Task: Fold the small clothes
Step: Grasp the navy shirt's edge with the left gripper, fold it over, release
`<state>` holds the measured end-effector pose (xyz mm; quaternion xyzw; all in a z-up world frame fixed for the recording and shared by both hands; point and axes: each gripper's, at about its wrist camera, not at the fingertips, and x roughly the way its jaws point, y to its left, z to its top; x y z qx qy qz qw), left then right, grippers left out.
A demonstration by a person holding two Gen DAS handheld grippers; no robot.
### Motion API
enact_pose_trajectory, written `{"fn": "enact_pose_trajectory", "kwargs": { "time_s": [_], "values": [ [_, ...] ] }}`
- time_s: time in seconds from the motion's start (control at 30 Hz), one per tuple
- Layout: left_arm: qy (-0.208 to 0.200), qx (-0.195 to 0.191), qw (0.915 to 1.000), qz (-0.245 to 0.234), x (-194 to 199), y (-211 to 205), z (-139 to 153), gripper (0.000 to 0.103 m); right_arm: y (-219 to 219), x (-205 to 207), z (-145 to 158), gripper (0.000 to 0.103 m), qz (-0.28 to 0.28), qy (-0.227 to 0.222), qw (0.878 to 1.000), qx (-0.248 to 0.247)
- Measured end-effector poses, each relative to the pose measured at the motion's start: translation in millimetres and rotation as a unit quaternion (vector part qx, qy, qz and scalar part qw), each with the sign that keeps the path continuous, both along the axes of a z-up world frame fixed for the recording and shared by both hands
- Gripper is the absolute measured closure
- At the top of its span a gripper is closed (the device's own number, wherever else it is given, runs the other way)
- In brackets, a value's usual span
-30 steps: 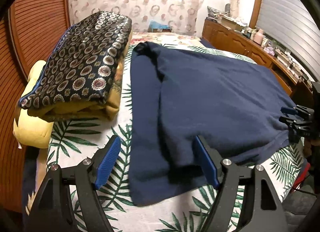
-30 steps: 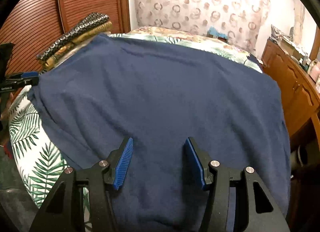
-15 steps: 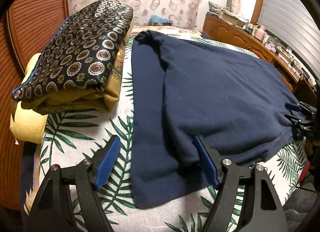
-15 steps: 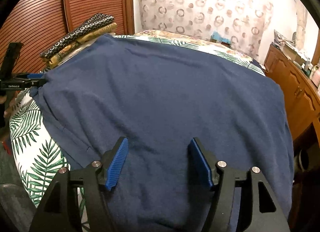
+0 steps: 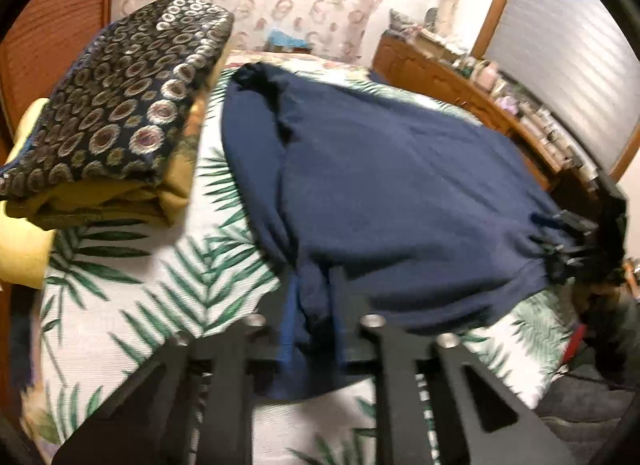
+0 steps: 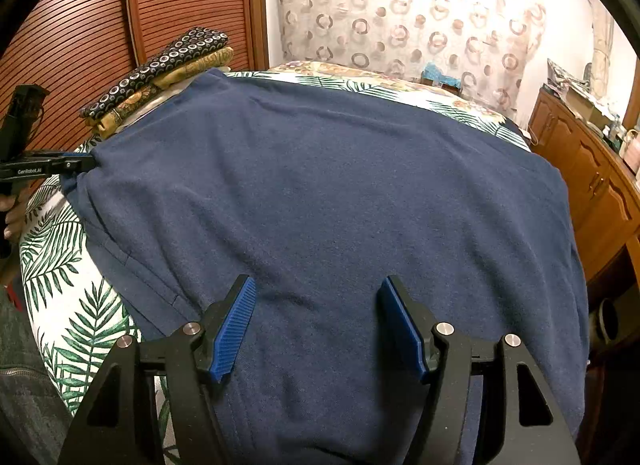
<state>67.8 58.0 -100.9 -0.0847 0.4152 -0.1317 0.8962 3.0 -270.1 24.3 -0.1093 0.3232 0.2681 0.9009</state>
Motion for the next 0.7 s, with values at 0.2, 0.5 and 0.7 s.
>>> {"fn": "enact_pose_trajectory", "kwargs": {
  "time_s": [0.2, 0.5, 0.7],
  "values": [
    [-0.048, -0.011, 0.9985, -0.022, 1.8, -22.4, 36.6, 0.093, 0.0, -0.2, -0.1, 0.036, 0.001, 0.0, 1.0, 0.001],
    [-0.099, 0.0, 0.9931, -0.063, 13.2, -63.6, 71.5, 0.094, -0.2, 0.0, -0.5, 0.036, 0.001, 0.0, 1.0, 0.002],
    [-0.122, -0.009, 0.9883, -0.091, 16.8, -84.7, 94.3, 0.094, -1.0, 0.9, 4.9, 0.036, -0.012, -0.002, 1.0, -0.018]
  ]
}}
